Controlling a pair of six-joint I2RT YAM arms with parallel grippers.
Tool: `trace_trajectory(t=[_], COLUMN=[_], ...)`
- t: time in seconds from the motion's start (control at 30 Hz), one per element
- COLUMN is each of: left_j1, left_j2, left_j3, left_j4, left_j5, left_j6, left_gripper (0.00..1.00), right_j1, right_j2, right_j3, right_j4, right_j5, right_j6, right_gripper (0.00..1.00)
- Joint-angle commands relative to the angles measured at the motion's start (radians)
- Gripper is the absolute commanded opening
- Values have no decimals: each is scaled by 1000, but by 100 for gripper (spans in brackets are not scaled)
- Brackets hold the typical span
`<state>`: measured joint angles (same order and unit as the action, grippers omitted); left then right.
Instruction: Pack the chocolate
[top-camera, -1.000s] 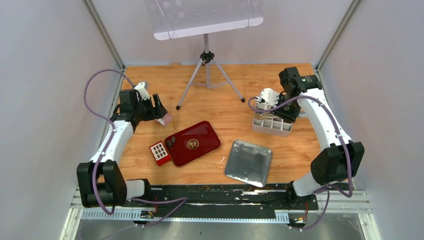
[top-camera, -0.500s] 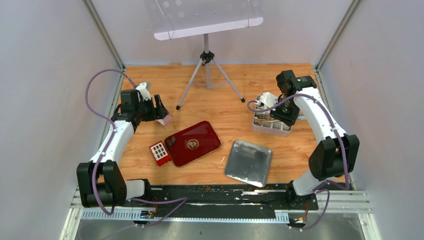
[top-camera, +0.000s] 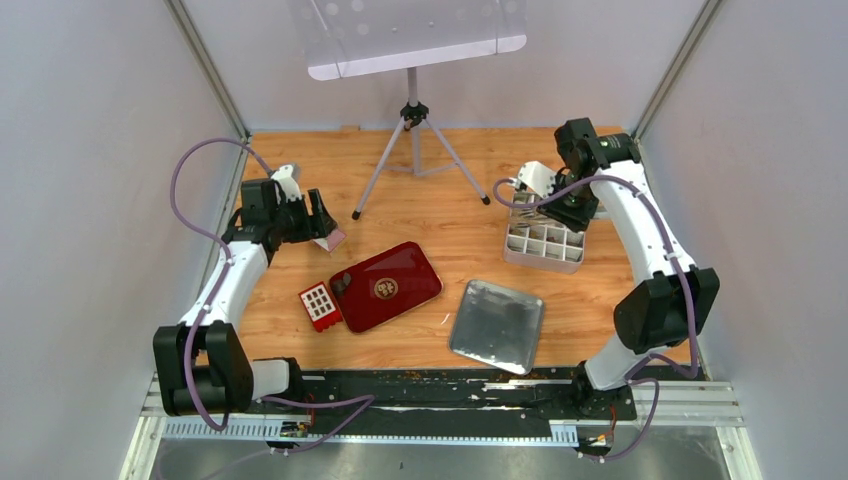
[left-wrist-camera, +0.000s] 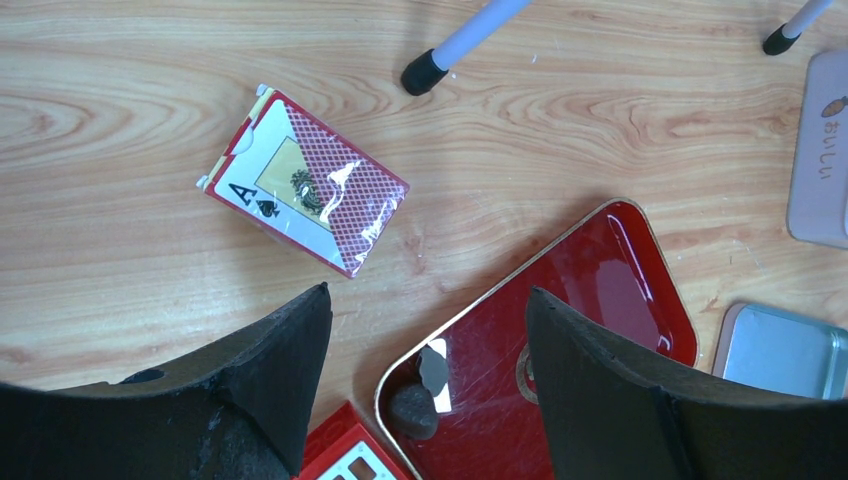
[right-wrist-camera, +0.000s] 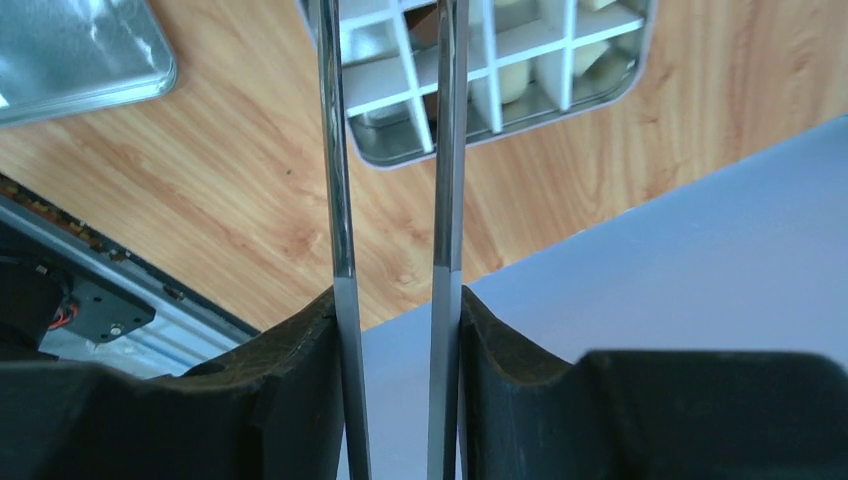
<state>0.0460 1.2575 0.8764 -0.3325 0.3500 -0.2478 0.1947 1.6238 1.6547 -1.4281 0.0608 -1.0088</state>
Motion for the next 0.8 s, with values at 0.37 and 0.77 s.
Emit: trace_trajectory(t=[0.37, 0.77], left_j1=[-4, -1], left_j2=[-123, -216], left_j3=[-56, -84], left_j4=[54, 40], left_j5=[-7, -19], left_j6=[28, 48], left_gripper=[80, 80], right_j1=[562, 733], right_j2=[283, 524], right_j3=[336, 463], right_j4=[110, 288], right_j5=[-147, -158], right_j6=[-1, -44], right_gripper=[37, 42])
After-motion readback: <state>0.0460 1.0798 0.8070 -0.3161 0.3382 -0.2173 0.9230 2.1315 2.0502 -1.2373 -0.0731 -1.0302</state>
